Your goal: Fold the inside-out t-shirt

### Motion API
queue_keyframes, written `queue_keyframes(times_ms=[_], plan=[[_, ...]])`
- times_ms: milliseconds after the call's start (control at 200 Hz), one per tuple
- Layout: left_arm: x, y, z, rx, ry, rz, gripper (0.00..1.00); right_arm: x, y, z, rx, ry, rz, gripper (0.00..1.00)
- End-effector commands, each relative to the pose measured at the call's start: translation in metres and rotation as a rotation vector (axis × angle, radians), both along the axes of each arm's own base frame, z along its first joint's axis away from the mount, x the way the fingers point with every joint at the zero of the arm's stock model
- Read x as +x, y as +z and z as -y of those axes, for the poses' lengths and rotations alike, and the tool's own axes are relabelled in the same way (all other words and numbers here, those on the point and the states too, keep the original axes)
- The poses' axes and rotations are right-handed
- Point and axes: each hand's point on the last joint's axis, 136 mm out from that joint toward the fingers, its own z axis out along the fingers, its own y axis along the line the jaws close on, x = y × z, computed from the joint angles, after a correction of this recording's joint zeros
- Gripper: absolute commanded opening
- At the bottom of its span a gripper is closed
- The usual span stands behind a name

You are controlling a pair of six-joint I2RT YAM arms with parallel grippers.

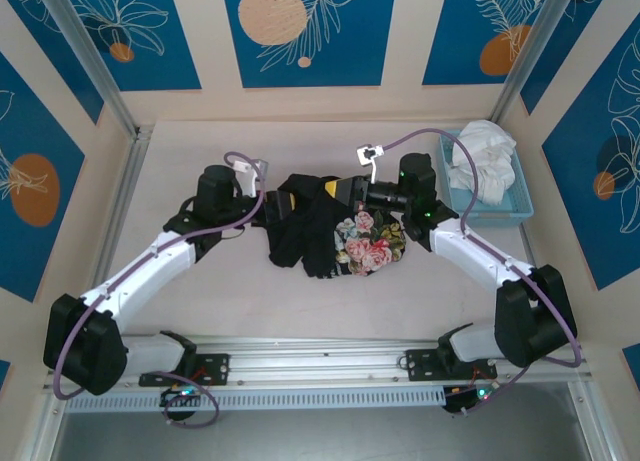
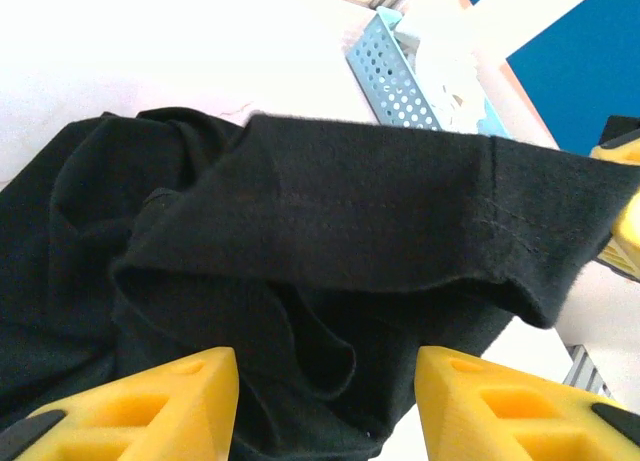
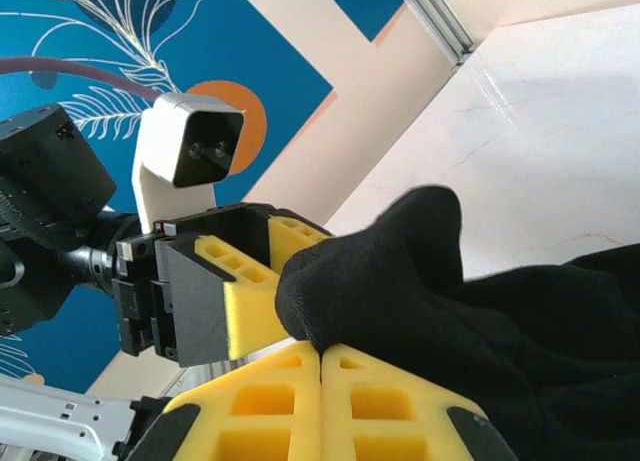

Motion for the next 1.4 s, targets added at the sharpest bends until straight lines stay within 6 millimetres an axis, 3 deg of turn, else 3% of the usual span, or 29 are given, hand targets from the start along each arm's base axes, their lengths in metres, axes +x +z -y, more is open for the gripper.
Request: queue_keyframes(times_ms=[0, 175, 345, 580, 645, 750, 835, 915, 995, 1060, 1130, 1210, 1395], plan=[[0.005, -0.005, 0.0, -0.016, 0.011, -0.035, 0.48, -0.006, 0.015, 0.003, 0.038, 0.008, 0.038, 0.0], [0.011, -0.015, 0.0, 0.001, 0.025, -0.066, 0.47, -0.006, 0.018, 0.004, 0.05, 0.001, 0.044, 0.0], [0.014, -0.024, 0.001, 0.011, 0.028, -0.08, 0.55, -0.007, 0.021, 0.005, 0.054, 0.002, 0.051, 0.0], [0.02, -0.037, 0.004, 0.019, 0.038, -0.122, 0.52, -0.007, 0.021, 0.007, 0.051, -0.005, 0.057, 0.0], [0.022, -0.038, 0.004, 0.02, 0.041, -0.121, 0.47, -0.007, 0.02, 0.007, 0.049, -0.006, 0.056, 0.0], [0.023, -0.032, 0.006, 0.001, 0.031, -0.104, 0.27, -0.006, 0.018, 0.009, 0.04, -0.012, 0.057, 0.0], [0.023, -0.016, 0.006, -0.036, 0.019, -0.06, 0.11, -0.004, 0.012, 0.012, 0.021, -0.028, 0.043, 0.0], [0.016, 0.013, 0.009, -0.106, -0.023, 0.028, 0.0, 0.005, 0.001, 0.023, -0.029, -0.11, -0.019, 0.0], [-0.002, 0.055, 0.017, -0.221, -0.12, 0.147, 0.0, 0.016, -0.019, 0.032, -0.108, -0.185, -0.139, 0.0], [-0.019, 0.09, 0.024, -0.326, -0.22, 0.241, 0.0, 0.016, -0.025, 0.029, -0.101, -0.155, -0.179, 0.02], [-0.033, 0.113, 0.028, -0.4, -0.293, 0.289, 0.0, 0.016, -0.028, 0.025, -0.072, -0.126, -0.193, 0.06], [-0.037, 0.122, 0.03, -0.421, -0.325, 0.299, 0.0, 0.015, -0.032, 0.023, -0.079, -0.104, -0.196, 0.12], [-0.03, 0.115, 0.028, -0.384, -0.287, 0.285, 0.0, 0.002, -0.031, 0.033, -0.222, -0.116, -0.076, 0.28]])
